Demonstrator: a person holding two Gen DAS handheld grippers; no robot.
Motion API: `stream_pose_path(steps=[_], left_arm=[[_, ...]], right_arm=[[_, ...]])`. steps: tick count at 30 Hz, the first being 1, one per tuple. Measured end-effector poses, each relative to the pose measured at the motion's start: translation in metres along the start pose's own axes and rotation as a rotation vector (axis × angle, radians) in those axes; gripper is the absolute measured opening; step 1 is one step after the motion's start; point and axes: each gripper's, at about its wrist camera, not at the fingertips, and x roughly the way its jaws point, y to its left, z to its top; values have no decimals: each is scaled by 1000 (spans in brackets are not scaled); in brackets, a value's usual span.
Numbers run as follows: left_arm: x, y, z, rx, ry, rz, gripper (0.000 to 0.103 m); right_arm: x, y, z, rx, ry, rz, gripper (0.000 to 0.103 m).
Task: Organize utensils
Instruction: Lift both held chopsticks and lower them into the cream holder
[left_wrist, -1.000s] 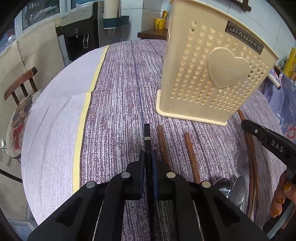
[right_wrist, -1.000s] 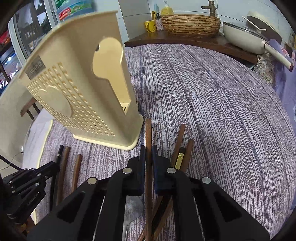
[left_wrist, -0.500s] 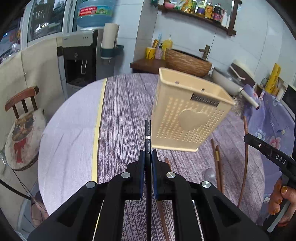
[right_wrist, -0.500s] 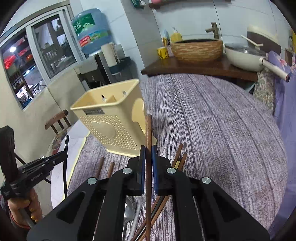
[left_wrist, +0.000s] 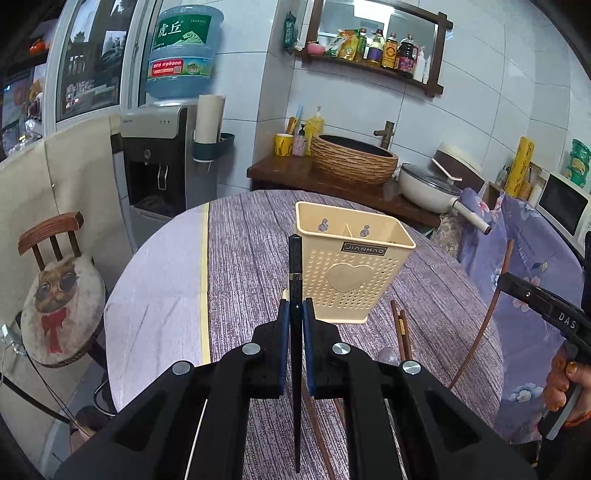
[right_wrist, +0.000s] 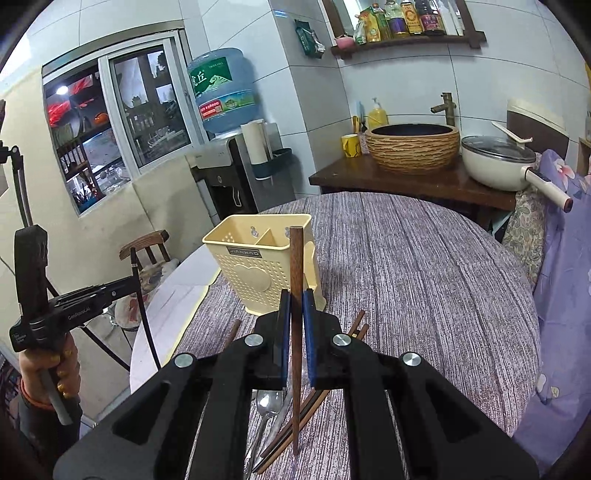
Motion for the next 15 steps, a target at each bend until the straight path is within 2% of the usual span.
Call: stream_pose_path(steps=[9,15], left_arm=[[-13,0,8,7,-30,-2,8],[-20,-2,23,7,-50,-19,8]], right_arm=[[-8,8,8,-25,-14,14,8],[-13,16,25,-33,-62,21,8]])
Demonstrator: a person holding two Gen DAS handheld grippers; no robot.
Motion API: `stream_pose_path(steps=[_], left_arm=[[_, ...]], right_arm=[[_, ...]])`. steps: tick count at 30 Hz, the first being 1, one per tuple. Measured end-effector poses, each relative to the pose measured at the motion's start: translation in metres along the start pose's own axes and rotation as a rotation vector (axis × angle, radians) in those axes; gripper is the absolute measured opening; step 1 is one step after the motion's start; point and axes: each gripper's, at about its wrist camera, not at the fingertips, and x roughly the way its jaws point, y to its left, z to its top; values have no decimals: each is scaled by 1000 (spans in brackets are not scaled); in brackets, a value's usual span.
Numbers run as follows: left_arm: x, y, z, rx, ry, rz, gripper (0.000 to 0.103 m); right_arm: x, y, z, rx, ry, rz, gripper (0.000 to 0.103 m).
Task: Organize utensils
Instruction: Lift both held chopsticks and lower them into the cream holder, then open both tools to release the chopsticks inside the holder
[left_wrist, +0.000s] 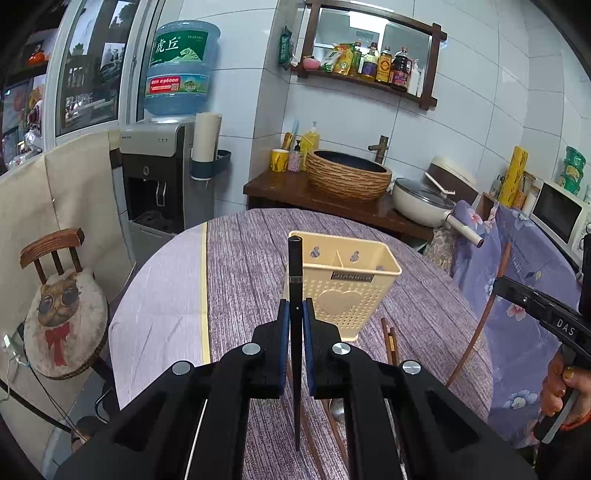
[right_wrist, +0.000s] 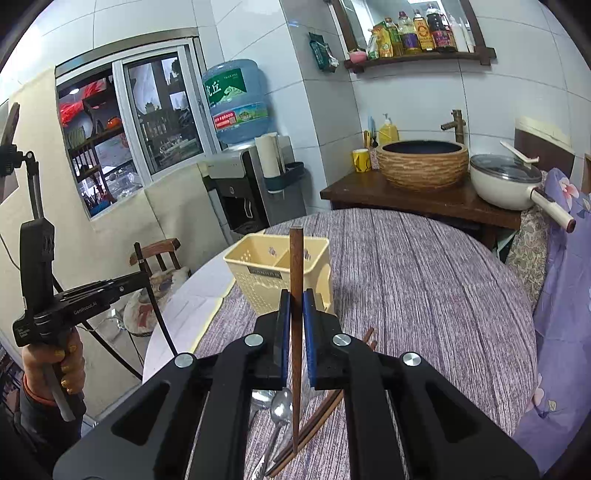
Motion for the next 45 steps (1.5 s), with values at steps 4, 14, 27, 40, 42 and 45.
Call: stream_pose_path(steps=[4,14,27,40,42,45], left_arm=[[-7,-3,26,-8,-26,-31,8],[-19,-21,129,-45,-216,-16,8],[63,-29,108,-75,-232,61,8],[107,-22,62,-52,-114,78,8],[108,-22,61,-49,-108,79,8],[107,-22,61,-45,-101,70,8]], right_arm=[[0,7,22,4,-51,-9,8],[0,39,134,-2,-285,-89,8],[95,39,110,-50,-241,-198,8],[134,19,60,-19,-137,-190,8],[134,18,61,-17,-134,-185,8],[131,17,60,-14,-136,-165,10]])
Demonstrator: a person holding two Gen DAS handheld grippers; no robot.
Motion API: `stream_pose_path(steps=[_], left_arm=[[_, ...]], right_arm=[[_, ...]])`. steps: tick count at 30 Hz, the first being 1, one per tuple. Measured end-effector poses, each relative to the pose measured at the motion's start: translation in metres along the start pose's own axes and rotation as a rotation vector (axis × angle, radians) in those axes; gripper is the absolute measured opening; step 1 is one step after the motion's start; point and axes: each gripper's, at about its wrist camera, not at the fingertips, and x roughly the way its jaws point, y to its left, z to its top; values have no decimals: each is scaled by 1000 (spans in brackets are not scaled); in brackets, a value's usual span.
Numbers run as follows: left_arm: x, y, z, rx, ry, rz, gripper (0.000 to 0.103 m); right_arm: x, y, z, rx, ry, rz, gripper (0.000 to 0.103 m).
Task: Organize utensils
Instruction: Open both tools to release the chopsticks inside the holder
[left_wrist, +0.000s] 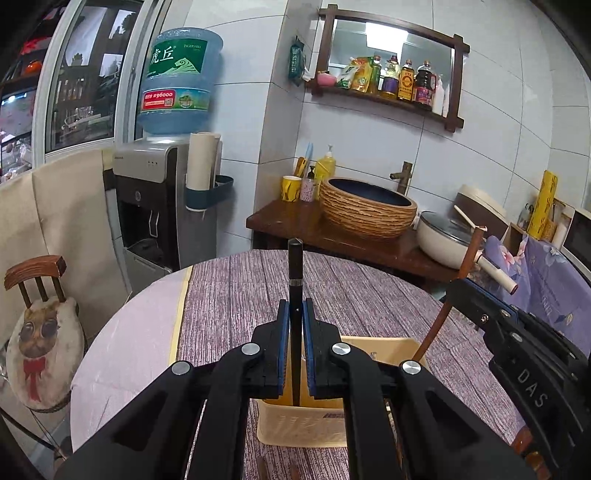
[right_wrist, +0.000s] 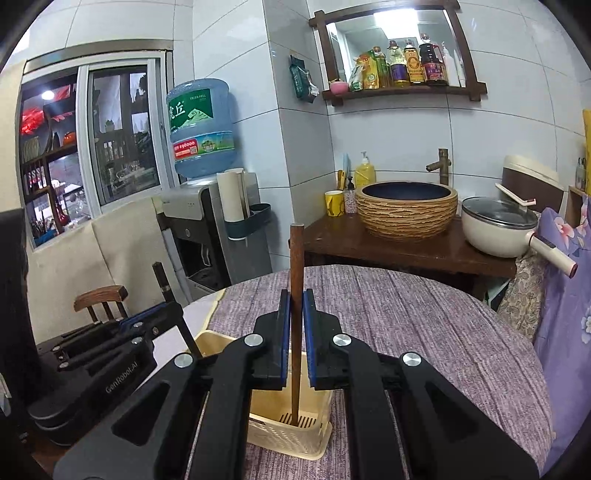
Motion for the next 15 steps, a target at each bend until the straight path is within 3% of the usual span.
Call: stream_pose_path(steps=[1,2,3,5,7,10,13,15], left_arm=[[-1,1,0,-5,-2,-7,9],[-3,1,-1,-7,-4,-13,10],[-6,2,-1,-6,-5,-21,12],[-12,3,-4,-10,-14,-33,35],[-24,5,-7,-22,-48,-37,49],[-41,9,-15,-19,-69,-34,60],[-56,13,-27,-28,-67,-32,78],[-63,16,-37,-30,-52,-31,81]], right_arm=[[-2,1,-1,-4,-3,-3,13],[-3,1,-1,-6,-6,-2,25],[-7,0,-1,-2,-13,4,45],[-18,-3,-4,13,-50,5,58],[-26,-5,-5,17,-54,2,57],[-46,-12,-10,32,-69,0,59],[-68,-21,-23,46,-58,-31,68],[-76,-27,-34,56,-26,-53,69]])
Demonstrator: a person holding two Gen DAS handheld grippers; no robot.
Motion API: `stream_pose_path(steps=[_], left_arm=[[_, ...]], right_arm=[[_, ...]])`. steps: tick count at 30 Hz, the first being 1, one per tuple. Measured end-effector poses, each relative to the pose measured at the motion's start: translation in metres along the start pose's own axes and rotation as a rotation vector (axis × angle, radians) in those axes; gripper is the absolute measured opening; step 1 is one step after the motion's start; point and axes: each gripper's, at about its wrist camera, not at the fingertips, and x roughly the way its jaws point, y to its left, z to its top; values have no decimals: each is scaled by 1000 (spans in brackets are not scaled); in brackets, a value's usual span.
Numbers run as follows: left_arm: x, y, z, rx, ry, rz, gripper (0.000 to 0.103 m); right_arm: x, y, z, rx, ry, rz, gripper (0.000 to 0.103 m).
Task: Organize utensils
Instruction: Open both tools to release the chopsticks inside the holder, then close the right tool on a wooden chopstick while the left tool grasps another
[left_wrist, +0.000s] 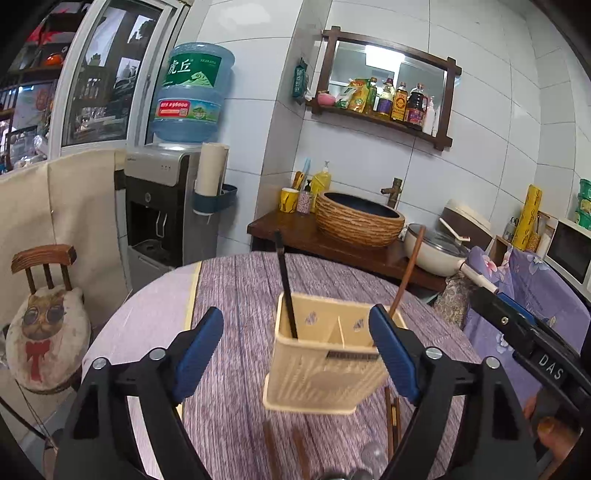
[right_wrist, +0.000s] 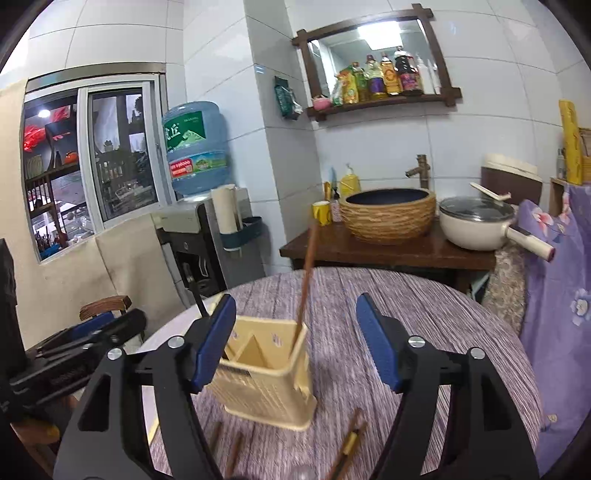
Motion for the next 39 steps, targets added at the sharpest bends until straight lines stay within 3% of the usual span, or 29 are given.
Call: stream_pose_path(steps=[4,10,14,18,23,31,37,39], left_arm=[[-8,6,-26,21,53,17,89],[-4,24,-77,24,193,71,88],[1,28,-106,11,284,53,73],[7,28,-127,25,344,54,61],[13,29,-145,21,397,51,52],[16,26,-151,24,410,47,51],[17,22,-156,43,421,50,51],[17,22,-156,45,422,49,51]], right_arm=[[-9,-13,-34,2,110,-45,71],[-11,-31,-97,-1,279,-111,71],[-4,-46,-135,66,389,-115,71],[-1,-49,-160,82,441,-134,70],[8,-50,-169,93,474,-138,60],[26,-33,-174,50,523,-136,56],[30,-26,-174,-33,547,-198,54],[28,-32,-172,-31,551,-223,45]])
